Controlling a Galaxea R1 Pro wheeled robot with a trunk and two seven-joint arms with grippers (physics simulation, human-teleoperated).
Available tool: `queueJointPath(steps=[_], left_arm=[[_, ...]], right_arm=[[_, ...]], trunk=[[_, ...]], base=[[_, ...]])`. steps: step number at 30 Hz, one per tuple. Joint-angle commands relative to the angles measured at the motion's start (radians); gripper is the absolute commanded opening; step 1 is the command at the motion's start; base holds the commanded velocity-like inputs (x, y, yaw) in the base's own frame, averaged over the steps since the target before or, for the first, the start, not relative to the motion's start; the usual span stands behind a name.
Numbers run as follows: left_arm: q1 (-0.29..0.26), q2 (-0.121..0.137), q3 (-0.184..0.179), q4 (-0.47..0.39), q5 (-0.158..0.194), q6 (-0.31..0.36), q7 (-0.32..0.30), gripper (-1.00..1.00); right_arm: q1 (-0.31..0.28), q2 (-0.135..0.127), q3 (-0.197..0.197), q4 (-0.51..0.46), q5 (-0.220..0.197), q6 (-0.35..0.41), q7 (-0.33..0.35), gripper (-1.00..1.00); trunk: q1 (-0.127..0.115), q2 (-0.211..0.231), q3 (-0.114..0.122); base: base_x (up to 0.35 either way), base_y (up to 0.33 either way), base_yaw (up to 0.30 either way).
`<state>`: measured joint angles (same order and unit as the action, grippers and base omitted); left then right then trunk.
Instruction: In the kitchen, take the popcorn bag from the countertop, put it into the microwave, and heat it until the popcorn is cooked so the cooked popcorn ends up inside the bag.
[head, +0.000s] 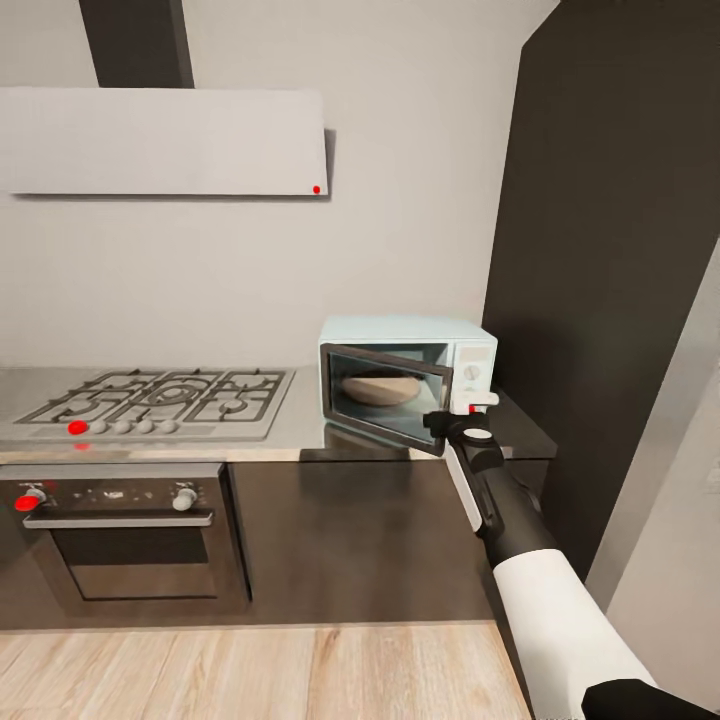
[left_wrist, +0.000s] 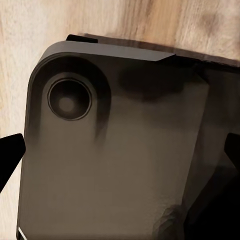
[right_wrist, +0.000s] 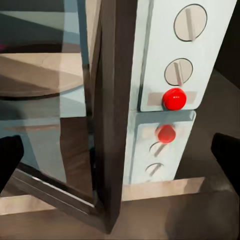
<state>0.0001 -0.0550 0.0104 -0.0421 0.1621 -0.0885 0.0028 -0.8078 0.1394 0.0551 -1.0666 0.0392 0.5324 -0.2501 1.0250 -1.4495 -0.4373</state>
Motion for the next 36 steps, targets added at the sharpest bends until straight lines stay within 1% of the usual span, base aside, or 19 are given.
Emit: queueJointPath(steps=[1,5,9,12,13,14,15,16,17,18,21,25,26,28,29,31,36], left_arm=[[0.000,0.000,0.000,-0.001,0.007,-0.002,0.000,1.00],[0.001,0.000,0.000,0.000,0.007,-0.002,0.000,1.00],[0.001,0.000,0.000,-0.001,0.007,-0.002,0.000,1.00],[0.001,0.000,0.000,0.000,0.007,-0.002,0.000,1.00],[0.000,0.000,0.000,0.000,0.007,-0.002,0.000,1.00],[0.001,0.000,0.000,-0.001,0.007,-0.002,0.000,1.00],[0.000,0.000,0.000,-0.001,0.007,-0.002,0.000,1.00],[0.001,0.000,0.000,-0.001,0.007,-0.002,0.000,1.00],[0.001,0.000,0.000,-0.001,0.007,-0.002,0.000,1.00],[0.000,0.000,0.000,-0.001,0.007,-0.002,0.000,1.00],[0.000,0.000,0.000,-0.001,0.007,-0.002,0.000,1.00],[0.001,0.000,0.000,-0.001,0.007,-0.002,0.000,1.00],[0.001,0.000,0.000,-0.001,0.007,-0.002,0.000,1.00],[0.001,0.000,0.000,-0.001,0.007,-0.002,0.000,1.00],[0.001,0.000,0.000,-0.001,0.007,-0.002,0.000,1.00],[0.000,0.000,-0.001,-0.001,0.007,-0.002,0.000,1.00],[0.001,0.000,-0.001,-0.001,0.007,-0.002,0.000,1.00]], right_arm=[[-0.001,0.000,0.002,-0.001,0.004,0.007,-0.003,1.00],[-0.001,-0.001,0.002,-0.002,0.005,0.014,-0.001,1.00],[-0.001,0.000,0.009,-0.002,0.005,0.087,0.011,1.00],[-0.001,-0.005,0.013,0.013,0.005,0.146,0.042,1.00],[-0.001,-0.017,0.014,0.025,0.006,0.167,0.054,1.00],[-0.001,-0.048,0.016,0.039,0.008,0.193,0.069,1.00],[-0.001,-0.071,0.021,0.044,0.010,0.209,0.075,1.00],[-0.001,-0.103,0.029,0.050,0.014,0.233,0.082,1.00],[-0.001,-0.149,0.035,0.055,0.017,0.267,0.088,1.00],[-0.001,-0.171,0.036,0.056,0.018,0.276,0.089,1.00],[-0.001,-0.196,0.033,0.050,0.017,0.282,0.089,1.00],[-0.001,-0.199,0.028,0.029,0.013,0.276,0.086,1.00],[-0.001,-0.198,0.019,0.016,0.012,0.275,0.085,1.00],[-0.001,-0.193,-0.021,-0.013,0.012,0.273,0.084,1.00],[-0.001,-0.189,-0.054,-0.027,0.011,0.271,0.083,1.00],[-0.001,-0.187,-0.072,-0.034,0.010,0.259,0.083,1.00],[-0.001,-0.184,-0.081,-0.036,0.008,0.238,0.082,1.00]], trunk=[[0.000,-0.001,-0.001],[0.000,-0.001,-0.001],[0.000,-0.001,-0.001],[0.000,-0.001,-0.001],[0.000,-0.001,-0.001],[0.000,-0.001,-0.001],[0.000,-0.001,-0.001],[0.000,-0.001,-0.001],[0.000,-0.001,-0.001],[0.000,-0.001,-0.001],[0.000,-0.001,-0.001],[0.000,-0.001,-0.001],[0.000,-0.001,-0.001],[0.000,-0.001,-0.001],[0.000,-0.001,-0.001],[0.000,-0.001,-0.001],[0.000,-0.001,-0.001]], base=[[0.000,0.000,0.000],[0.000,0.000,0.000],[0.000,0.000,0.000],[0.000,0.000,0.000],[0.000,0.000,0.000],[0.000,0.000,0.000],[0.000,0.000,0.000],[0.000,0.000,0.000],[0.000,0.000,0.000],[0.000,0.000,0.000],[0.000,0.000,0.000],[0.000,0.000,0.000],[0.000,0.000,0.000],[0.000,0.000,0.000],[0.000,0.000,0.000],[0.000,0.000,0.000],[0.000,0.000,0.000]])
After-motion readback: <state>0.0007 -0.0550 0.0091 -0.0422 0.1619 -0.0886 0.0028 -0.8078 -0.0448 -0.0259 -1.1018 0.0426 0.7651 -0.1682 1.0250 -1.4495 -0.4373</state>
